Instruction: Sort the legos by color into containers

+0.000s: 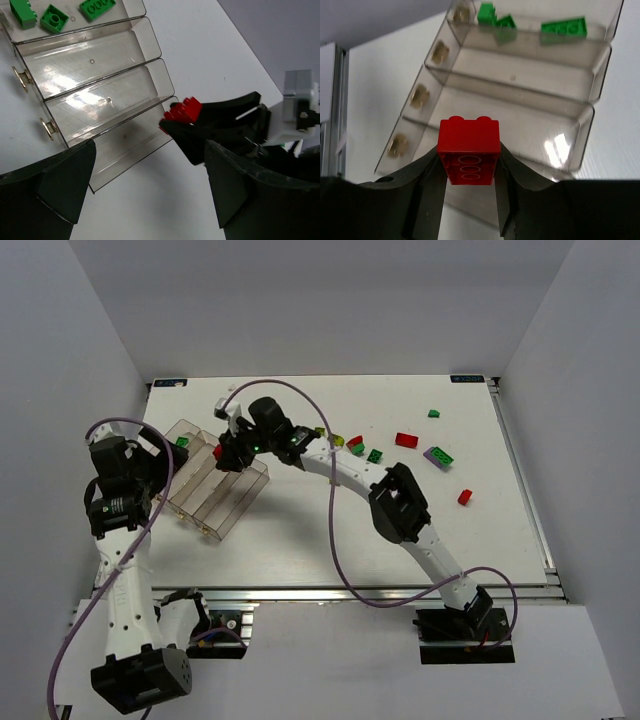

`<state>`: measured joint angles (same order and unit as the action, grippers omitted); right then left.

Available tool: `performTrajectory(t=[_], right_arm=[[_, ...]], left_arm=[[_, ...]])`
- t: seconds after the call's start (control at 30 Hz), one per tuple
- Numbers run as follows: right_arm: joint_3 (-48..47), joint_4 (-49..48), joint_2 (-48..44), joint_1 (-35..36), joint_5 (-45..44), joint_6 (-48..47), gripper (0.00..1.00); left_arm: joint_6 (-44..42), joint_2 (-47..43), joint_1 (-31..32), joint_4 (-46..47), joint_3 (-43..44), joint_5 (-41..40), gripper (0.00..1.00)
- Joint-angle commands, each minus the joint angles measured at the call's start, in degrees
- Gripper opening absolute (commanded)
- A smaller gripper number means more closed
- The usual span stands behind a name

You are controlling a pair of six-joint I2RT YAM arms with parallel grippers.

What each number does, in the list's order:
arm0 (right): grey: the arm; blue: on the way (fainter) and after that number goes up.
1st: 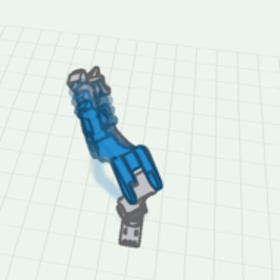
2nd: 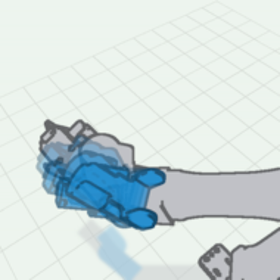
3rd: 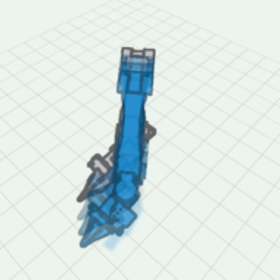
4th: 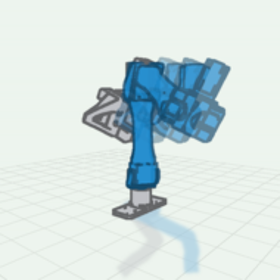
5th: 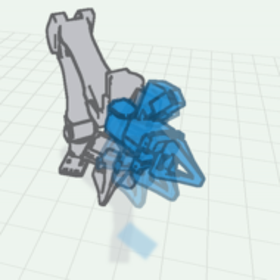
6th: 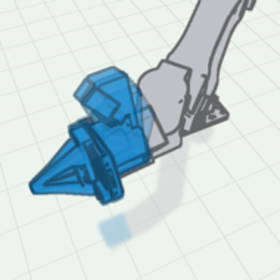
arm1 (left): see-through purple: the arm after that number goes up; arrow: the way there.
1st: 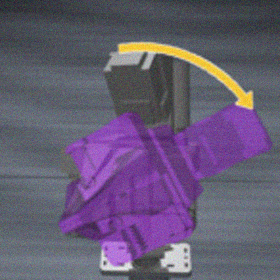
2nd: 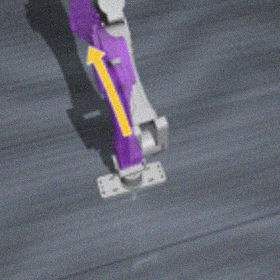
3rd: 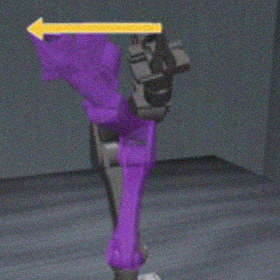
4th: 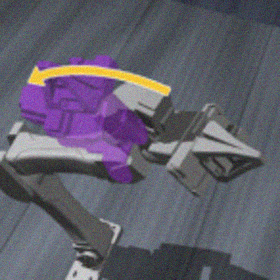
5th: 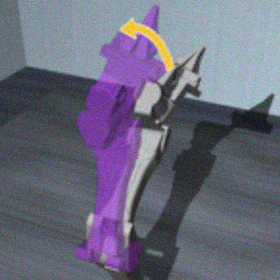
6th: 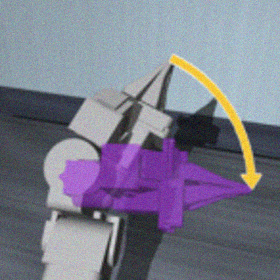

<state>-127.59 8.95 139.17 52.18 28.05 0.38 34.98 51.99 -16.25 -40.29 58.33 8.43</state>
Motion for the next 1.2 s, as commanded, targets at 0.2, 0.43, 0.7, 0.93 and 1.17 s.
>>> performTrajectory(t=[0.2,0.43,0.7,0.93,1.17], right_arm=[[-3.7,-23.4,4.2,2.6,-5.5,5.4,0.00],[23.9,-27.8,-16.9,-0.4,13.7,-8.2,0.00],[43.5,-31.7,-35.6,-8.4,27.2,4.4,0.00],[63.6,-42.2,-54.0,-12.9,30.6,21.8,0.00],[73.9,-47.7,-63.5,-14.0,28.3,23.6,0.05]], left_arm=[[0.5,-3.8,0.1,-3.6,-1.3,0.6,0.98],[1.7,-1.0,0.2,2.8,-0.8,11.5,0.96],[13.4,-2.5,8.0,17.8,-7.9,22.4,0.91],[29.8,-6.6,21.9,36.6,-16.8,21.3,0.95],[41.2,-5.6,31.5,54.3,-21.8,18.9,0.98]])
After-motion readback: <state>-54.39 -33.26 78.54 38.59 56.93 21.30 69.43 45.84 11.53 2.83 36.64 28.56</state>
